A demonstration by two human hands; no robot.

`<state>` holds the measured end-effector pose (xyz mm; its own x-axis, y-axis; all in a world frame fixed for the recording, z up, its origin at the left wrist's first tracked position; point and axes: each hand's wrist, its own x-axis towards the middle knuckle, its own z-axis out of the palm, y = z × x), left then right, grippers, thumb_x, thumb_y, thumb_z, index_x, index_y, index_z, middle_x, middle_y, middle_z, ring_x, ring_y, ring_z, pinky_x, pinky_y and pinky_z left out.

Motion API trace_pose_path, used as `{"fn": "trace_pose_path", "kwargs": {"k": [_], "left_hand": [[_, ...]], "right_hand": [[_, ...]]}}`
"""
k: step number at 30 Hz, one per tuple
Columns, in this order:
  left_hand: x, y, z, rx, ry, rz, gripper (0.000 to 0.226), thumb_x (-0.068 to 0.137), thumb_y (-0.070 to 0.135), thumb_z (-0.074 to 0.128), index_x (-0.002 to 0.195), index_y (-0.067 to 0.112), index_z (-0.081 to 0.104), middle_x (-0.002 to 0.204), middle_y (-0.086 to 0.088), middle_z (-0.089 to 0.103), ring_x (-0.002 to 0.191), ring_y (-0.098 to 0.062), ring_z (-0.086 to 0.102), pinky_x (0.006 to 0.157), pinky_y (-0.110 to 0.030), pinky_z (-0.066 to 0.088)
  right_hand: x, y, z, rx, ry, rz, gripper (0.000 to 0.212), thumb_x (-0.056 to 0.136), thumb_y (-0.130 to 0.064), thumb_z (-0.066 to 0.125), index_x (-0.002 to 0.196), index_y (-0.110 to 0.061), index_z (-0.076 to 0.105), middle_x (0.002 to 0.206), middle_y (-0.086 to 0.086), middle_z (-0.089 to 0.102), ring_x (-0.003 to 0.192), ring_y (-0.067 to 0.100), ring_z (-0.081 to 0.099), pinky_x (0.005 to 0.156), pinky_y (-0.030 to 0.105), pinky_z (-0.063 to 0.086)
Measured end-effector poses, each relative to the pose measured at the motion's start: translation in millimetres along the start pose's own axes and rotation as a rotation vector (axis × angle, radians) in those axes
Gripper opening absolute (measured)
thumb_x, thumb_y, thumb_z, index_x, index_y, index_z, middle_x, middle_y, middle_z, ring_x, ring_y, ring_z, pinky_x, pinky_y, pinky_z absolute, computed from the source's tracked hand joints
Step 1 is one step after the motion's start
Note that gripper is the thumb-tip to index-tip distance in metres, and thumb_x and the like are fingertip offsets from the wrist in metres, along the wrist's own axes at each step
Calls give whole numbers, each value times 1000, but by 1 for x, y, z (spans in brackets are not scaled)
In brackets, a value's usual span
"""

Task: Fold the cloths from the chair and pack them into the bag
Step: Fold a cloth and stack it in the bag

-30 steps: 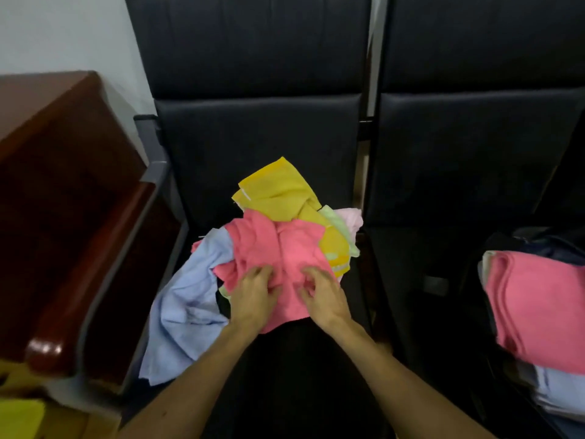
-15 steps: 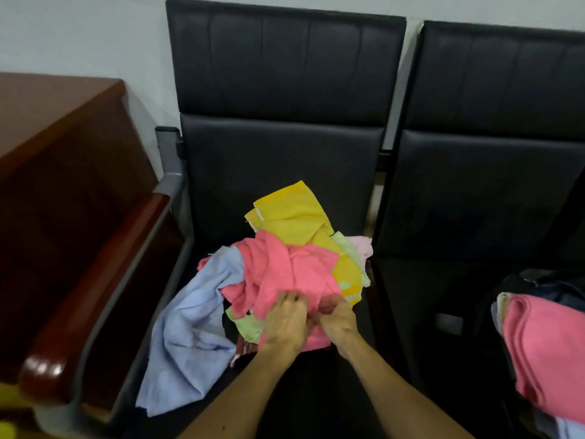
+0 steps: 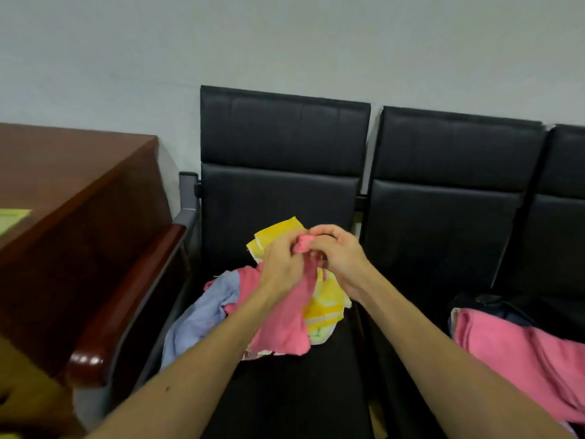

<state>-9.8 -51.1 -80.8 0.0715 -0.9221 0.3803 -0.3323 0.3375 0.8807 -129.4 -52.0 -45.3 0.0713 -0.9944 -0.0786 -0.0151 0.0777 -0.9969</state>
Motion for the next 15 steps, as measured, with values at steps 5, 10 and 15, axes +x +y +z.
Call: {"fn": "trace_pose_path", "kwargs": {"k": [5, 10, 15], "left_hand": [[29, 128, -51, -110, 2, 193, 27, 83, 10, 55, 91, 32, 69, 95, 15, 72, 95, -3, 66, 86, -24, 52], [19, 224, -85, -122, -63, 332, 29, 93, 4, 50, 87, 24, 69, 95, 12, 69, 95, -3, 63, 87, -20, 49], [-10, 278, -97, -218, -78, 367, 30, 92, 4, 50, 76, 21, 70, 85, 5, 70, 84, -5, 62, 79, -19, 48]], "right_hand": [[-51, -96, -6, -45, 78, -346, 41, 81, -7, 77, 117, -15, 59, 81, 5, 67, 68, 11, 63, 59, 20, 49], [-91, -130, -21, -311, 193, -540, 42, 82, -30, 79, 119, -28, 58, 107, 3, 62, 90, 11, 61, 74, 24, 52], [-130, -153, -32, -381, 271, -642, 14, 89, -15, 66, 100, -25, 65, 102, -4, 68, 94, 9, 64, 87, 34, 55]]}}
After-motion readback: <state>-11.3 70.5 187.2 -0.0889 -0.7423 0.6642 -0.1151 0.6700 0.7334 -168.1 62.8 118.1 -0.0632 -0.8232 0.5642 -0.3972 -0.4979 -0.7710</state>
